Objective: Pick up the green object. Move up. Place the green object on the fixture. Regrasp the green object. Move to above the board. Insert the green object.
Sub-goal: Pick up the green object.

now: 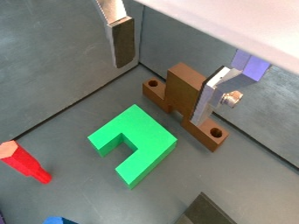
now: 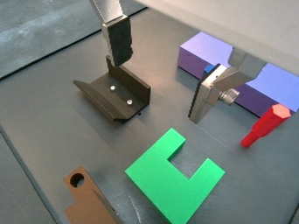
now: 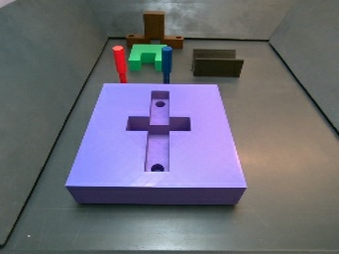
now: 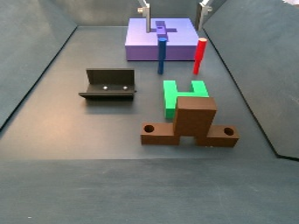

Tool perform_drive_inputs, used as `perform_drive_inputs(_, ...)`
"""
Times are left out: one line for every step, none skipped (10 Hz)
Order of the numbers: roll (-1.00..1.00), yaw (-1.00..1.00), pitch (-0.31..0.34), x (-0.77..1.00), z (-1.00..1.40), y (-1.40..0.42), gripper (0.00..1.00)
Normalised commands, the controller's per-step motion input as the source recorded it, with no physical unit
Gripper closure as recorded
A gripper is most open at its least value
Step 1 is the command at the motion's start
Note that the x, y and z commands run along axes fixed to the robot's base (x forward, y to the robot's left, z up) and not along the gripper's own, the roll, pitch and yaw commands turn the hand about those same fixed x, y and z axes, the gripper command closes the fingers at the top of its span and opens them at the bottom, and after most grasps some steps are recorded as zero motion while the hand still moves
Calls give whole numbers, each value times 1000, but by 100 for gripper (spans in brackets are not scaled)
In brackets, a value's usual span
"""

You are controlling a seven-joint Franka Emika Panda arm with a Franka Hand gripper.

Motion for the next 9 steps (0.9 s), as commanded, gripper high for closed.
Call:
perform_drive_inputs(33,0,-41,0,0,-94,0)
perform_drive_inputs(0,-394,-74,0,-154,-9,0)
perform_drive_inputs(-16,-206,-131,206,-989,-514,0)
perform_drive_inputs(-124,-83,-151,309,-797,-457,0)
perform_drive_inputs(-139,0,-131,303,-786,-414,0)
perform_drive_inputs(-104,26,-84,117,-857,-306,0)
perform_drive_inputs(-64,189,-36,0,-957,-60,0)
perform_drive_inputs(0,286,-19,-169,-1000,0,0)
perform_drive_inputs(0,357,-37,-237,-1000,0,0)
